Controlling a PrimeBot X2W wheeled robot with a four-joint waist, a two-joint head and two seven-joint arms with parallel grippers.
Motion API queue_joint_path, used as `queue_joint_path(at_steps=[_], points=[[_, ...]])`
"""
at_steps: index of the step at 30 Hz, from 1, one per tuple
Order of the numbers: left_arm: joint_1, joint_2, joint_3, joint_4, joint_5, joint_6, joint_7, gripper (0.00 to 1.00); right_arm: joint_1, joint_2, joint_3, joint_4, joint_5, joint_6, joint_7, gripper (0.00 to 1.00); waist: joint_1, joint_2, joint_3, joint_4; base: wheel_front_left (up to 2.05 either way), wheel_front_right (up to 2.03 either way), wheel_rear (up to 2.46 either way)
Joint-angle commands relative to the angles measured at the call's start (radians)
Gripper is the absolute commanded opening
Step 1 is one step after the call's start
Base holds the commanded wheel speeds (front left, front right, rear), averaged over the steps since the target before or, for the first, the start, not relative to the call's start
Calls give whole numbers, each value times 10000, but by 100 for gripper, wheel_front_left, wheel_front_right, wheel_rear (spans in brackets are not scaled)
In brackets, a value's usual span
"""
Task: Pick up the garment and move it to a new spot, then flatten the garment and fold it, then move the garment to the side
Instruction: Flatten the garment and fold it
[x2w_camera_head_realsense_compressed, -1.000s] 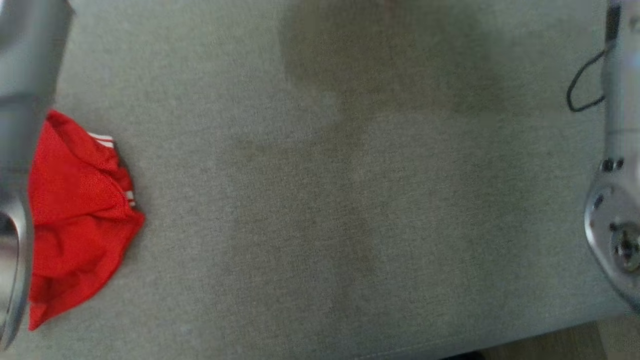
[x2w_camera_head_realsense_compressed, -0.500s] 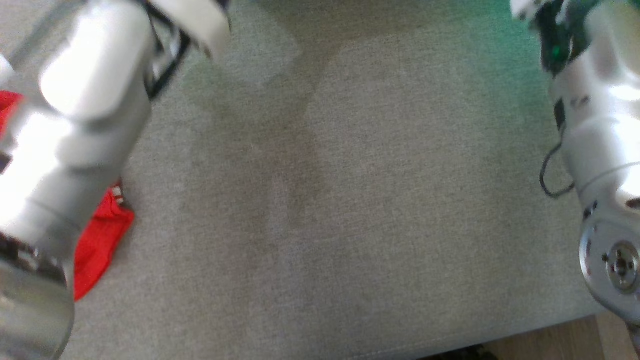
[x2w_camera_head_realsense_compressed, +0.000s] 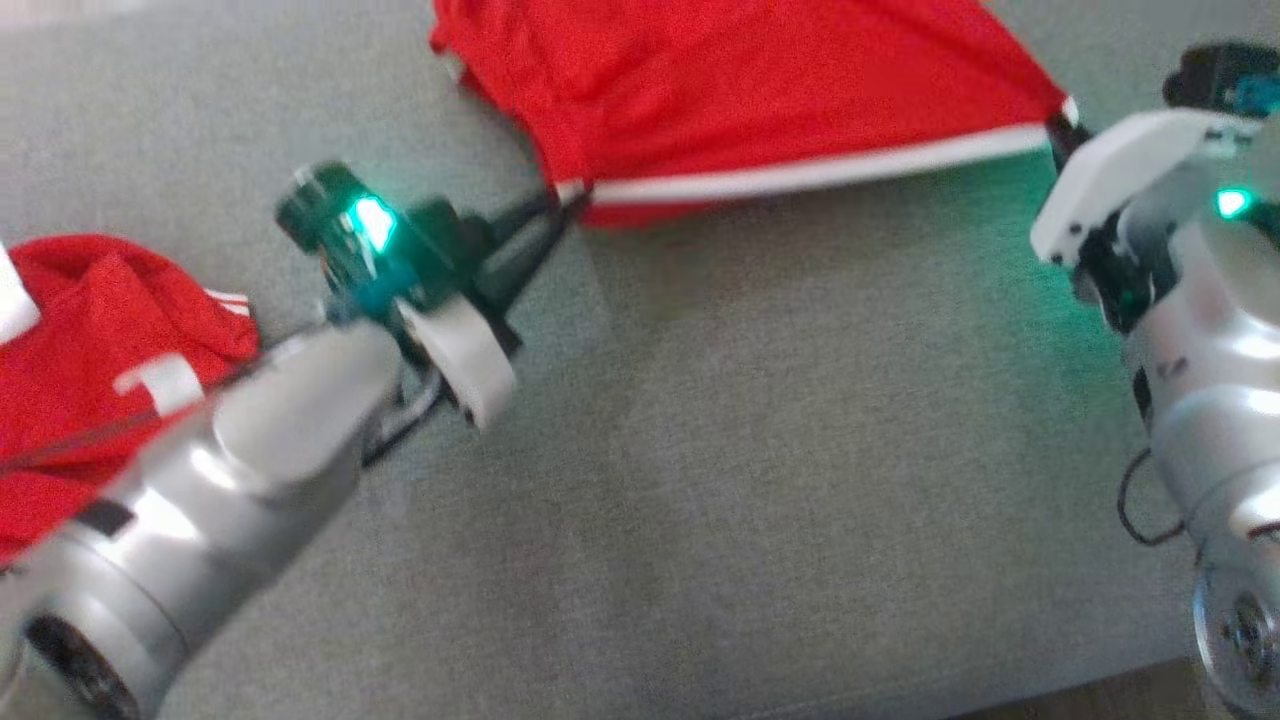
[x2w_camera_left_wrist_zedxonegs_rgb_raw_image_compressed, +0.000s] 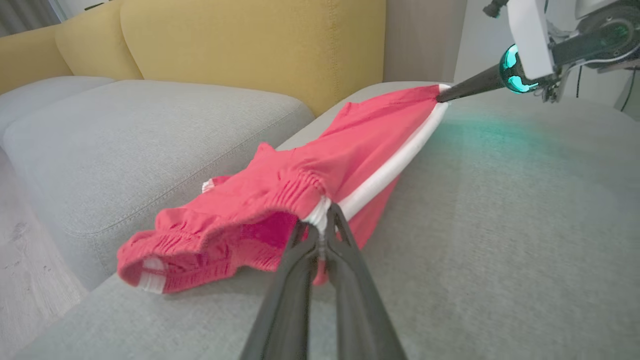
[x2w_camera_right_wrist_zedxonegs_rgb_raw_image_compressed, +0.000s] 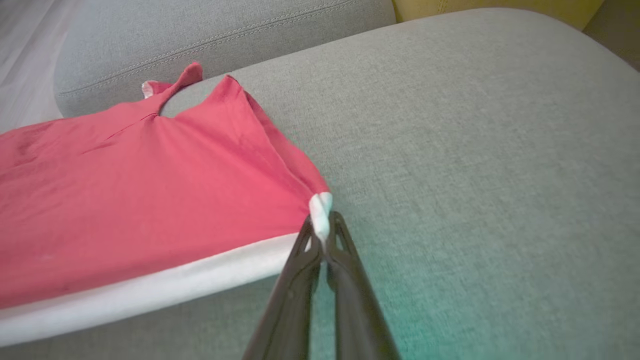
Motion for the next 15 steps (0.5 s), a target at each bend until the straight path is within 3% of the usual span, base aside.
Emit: queue_joint_path(at_steps=[1,15], points=[[-14,250,301,-261,143,216,-114,0,196,-321,212,-355,96,33,12,0,2,0,-332,-36,0,0,0],[2383,-47,412,-1580,700,895,-121,0,2586,-1002,578,-1579,1057,33,533,0,2,0,-1870,-137,0,0,0]])
